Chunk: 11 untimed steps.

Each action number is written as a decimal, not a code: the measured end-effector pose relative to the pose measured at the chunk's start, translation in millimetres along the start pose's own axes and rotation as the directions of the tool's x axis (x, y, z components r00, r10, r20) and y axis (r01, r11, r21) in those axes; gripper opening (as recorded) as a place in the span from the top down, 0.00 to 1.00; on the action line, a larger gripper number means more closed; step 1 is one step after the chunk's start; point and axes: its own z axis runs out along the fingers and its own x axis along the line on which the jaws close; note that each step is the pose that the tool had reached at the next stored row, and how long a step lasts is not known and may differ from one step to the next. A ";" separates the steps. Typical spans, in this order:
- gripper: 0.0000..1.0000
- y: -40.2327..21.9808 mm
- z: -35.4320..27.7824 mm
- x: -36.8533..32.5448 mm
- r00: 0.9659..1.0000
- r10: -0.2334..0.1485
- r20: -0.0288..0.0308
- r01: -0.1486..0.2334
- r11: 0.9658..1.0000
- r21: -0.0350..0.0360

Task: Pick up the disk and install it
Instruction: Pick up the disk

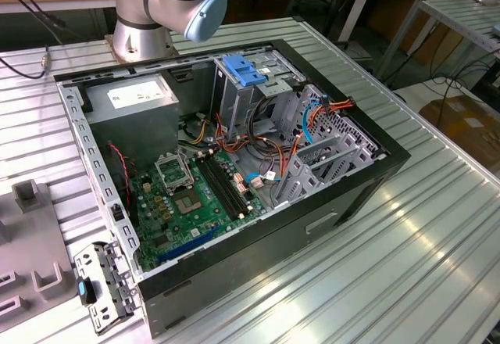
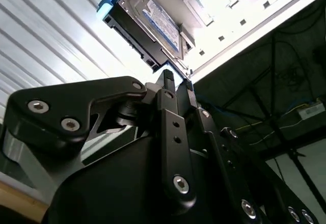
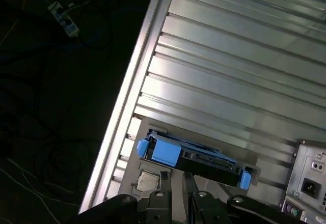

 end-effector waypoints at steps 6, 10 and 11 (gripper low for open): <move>0.76 0.0 1.1 0.0 0.989 -0.148 -0.006 0.148 0.989 -0.001; 0.76 -0.1 1.7 0.0 0.971 -0.238 -0.010 0.238 0.971 -0.002; 0.76 -0.1 1.8 0.0 0.967 -0.255 -0.011 0.255 0.967 -0.002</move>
